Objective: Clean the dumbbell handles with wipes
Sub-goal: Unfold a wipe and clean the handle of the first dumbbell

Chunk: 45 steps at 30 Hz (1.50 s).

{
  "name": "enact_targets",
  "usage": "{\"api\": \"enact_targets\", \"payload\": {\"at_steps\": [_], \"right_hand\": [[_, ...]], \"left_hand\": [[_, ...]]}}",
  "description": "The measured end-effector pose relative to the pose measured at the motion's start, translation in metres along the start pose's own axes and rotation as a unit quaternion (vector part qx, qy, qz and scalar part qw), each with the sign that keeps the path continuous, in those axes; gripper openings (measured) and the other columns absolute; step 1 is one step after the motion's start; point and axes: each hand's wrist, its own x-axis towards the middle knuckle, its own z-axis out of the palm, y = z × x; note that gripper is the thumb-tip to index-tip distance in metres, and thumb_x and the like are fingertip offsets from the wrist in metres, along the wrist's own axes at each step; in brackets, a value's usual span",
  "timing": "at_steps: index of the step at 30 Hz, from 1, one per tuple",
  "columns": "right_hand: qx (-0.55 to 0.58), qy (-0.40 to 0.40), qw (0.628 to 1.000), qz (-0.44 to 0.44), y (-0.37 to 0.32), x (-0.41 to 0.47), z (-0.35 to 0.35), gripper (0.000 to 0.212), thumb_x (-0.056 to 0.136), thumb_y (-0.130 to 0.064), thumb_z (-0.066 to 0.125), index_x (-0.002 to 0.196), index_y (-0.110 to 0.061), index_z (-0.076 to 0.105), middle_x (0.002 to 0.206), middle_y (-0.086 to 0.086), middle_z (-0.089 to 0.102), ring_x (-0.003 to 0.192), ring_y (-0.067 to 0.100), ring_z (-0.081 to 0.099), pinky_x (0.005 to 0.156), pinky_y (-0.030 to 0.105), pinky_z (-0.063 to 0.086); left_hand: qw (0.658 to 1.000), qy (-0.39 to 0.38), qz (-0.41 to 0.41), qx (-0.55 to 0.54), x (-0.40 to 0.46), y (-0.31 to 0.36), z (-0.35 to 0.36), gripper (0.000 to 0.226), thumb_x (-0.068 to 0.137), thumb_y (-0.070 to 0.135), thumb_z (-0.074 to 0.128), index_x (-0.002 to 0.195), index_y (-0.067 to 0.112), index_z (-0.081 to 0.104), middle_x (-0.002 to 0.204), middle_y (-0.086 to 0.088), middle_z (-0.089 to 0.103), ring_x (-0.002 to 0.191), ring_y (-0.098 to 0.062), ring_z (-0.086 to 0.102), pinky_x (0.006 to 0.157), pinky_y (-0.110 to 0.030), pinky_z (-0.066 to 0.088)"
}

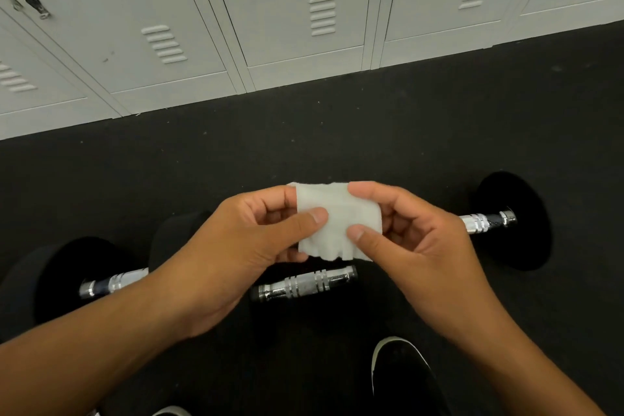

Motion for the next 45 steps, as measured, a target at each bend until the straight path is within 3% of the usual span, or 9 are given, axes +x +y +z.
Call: {"api": "enact_targets", "payload": {"at_steps": [8,11,15,23,27,35,41,43,45], "right_hand": [[-0.07,0.038,0.996,-0.051,0.004,0.002,0.003,0.007,0.082,-0.025,0.077,0.085,-0.027,0.072,0.098,-0.004,0.061,0.087,0.019,0.065,0.068,0.033,0.058],[0.027,0.025,0.999,-0.023,0.004,0.002,0.0,0.009,0.082,-0.02,0.074,0.085,-0.013,0.068,0.105,0.001,0.069,0.094,0.015,0.069,0.073,0.029,0.059],[0.078,0.031,0.996,0.011,0.006,0.001,-0.004,0.018,0.081,-0.027,0.073,0.085,-0.012,0.065,0.079,0.011,0.067,0.073,0.027,0.063,0.062,0.037,0.053],[0.12,0.092,0.987,0.051,0.007,0.001,-0.022,0.005,0.087,-0.022,0.071,0.087,-0.021,0.075,0.086,0.005,0.072,0.079,0.018,0.068,0.067,0.029,0.057],[0.17,0.162,0.967,0.095,0.012,-0.003,-0.029,0.012,0.076,-0.027,0.073,0.084,-0.019,0.078,0.085,0.006,0.072,0.081,0.021,0.068,0.077,0.04,0.058],[0.175,0.199,0.948,0.176,0.021,-0.019,-0.06,0.02,0.074,-0.023,0.074,0.092,-0.014,0.079,0.093,0.022,0.075,0.081,0.029,0.071,0.071,0.044,0.061],[0.309,0.248,0.902,0.172,0.041,-0.023,-0.077,0.026,0.089,-0.015,0.064,0.11,-0.006,0.075,0.114,0.025,0.073,0.1,0.031,0.071,0.082,0.038,0.06],[0.295,0.285,0.897,0.167,0.045,-0.02,-0.087,0.021,0.091,-0.012,0.063,0.107,-0.006,0.076,0.109,0.018,0.076,0.098,0.028,0.074,0.081,0.037,0.061],[0.182,0.34,0.91,0.153,0.049,-0.018,-0.101,0.016,0.093,-0.011,0.065,0.104,-0.015,0.076,0.1,0.004,0.079,0.092,0.018,0.075,0.078,0.032,0.062]], "left_hand": [[0.96,0.14,0.132,0.205,0.003,-0.008,0.0,0.022,0.07,0.054,0.071,0.084,0.037,0.07,0.115,0.021,0.062,0.093,-0.009,0.07,0.08,-0.031,0.061],[0.972,0.08,0.161,0.151,0.007,-0.012,0.001,0.034,0.073,0.044,0.082,0.095,0.038,0.056,0.123,0.014,0.065,0.108,-0.015,0.07,0.088,-0.04,0.059],[0.969,0.035,0.16,0.186,0.013,-0.011,0.008,0.052,0.078,0.032,0.081,0.123,0.036,0.054,0.105,0.012,0.076,0.1,-0.012,0.072,0.091,-0.038,0.056],[0.987,-0.005,0.102,0.128,0.037,-0.011,0.032,0.011,0.081,0.03,0.076,0.092,0.031,0.078,0.09,0.003,0.077,0.083,-0.01,0.073,0.077,-0.021,0.057],[0.99,-0.019,0.073,0.119,0.045,-0.015,0.046,0.014,0.077,0.041,0.072,0.083,0.03,0.078,0.08,0.005,0.076,0.071,-0.007,0.07,0.069,-0.016,0.053],[0.981,-0.118,0.02,0.154,0.059,-0.016,0.096,0.015,0.088,0.031,0.074,0.103,0.034,0.072,0.093,0.013,0.077,0.086,-0.004,0.074,0.081,-0.026,0.059],[0.994,-0.087,-0.016,0.058,0.083,-0.02,0.138,0.01,0.092,0.021,0.071,0.101,0.019,0.075,0.09,0.003,0.079,0.086,-0.011,0.076,0.075,-0.028,0.062],[0.993,-0.081,0.013,0.082,0.091,-0.024,0.147,0.011,0.09,0.026,0.072,0.101,0.025,0.075,0.091,0.01,0.078,0.087,-0.004,0.074,0.077,-0.022,0.06],[0.959,-0.056,0.127,0.247,0.1,-0.03,0.146,0.019,0.089,0.036,0.069,0.108,0.035,0.071,0.099,0.02,0.072,0.093,0.007,0.067,0.08,-0.009,0.053]]}}
